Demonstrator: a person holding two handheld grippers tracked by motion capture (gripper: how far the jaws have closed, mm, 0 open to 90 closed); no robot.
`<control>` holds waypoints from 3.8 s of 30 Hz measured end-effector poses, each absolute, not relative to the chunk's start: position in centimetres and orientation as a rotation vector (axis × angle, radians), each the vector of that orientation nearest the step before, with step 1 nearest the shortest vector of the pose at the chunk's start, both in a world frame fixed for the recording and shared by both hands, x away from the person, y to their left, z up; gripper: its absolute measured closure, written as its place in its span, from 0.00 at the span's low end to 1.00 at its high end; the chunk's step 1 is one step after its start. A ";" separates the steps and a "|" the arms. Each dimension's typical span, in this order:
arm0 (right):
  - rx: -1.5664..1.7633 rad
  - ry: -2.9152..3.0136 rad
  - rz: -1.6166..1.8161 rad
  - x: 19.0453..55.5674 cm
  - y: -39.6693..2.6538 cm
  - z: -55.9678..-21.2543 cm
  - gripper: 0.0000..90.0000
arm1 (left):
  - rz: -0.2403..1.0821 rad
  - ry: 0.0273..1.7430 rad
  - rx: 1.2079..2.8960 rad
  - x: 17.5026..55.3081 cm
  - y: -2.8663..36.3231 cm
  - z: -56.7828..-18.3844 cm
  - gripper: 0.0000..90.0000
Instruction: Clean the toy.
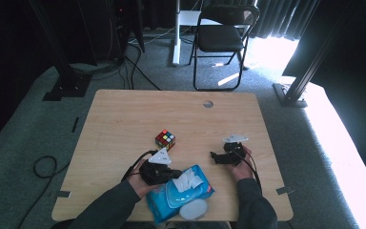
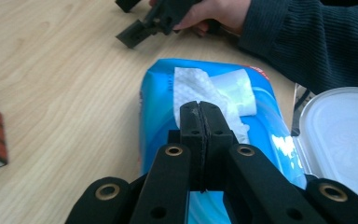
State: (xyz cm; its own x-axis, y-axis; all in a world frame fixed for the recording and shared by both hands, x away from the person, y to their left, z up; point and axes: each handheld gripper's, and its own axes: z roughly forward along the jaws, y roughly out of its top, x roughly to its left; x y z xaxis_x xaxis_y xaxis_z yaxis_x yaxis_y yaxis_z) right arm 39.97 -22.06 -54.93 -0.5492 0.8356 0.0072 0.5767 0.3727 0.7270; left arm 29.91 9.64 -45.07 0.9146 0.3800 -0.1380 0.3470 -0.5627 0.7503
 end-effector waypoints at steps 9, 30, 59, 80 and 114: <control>1.232 2.276 0.986 40.0 -22.1 -54.9 0.17 | 0.053 0.550 2.176 30.5 10.8 -44.6 1.00; 1.232 2.276 0.986 40.0 -22.1 -54.9 0.17 | 0.114 0.690 2.078 32.0 14.3 -44.0 1.00; 1.231 2.276 0.987 40.0 -22.1 -54.9 0.17 | -0.007 0.577 2.146 30.8 11.2 -45.6 0.92; 1.231 2.276 0.987 40.0 -22.1 -54.9 0.17 | 0.007 0.603 2.234 30.1 9.2 -47.8 0.70; 1.230 2.276 0.987 40.0 -22.1 -54.9 0.17 | 0.022 0.574 2.177 30.2 10.5 -46.2 0.96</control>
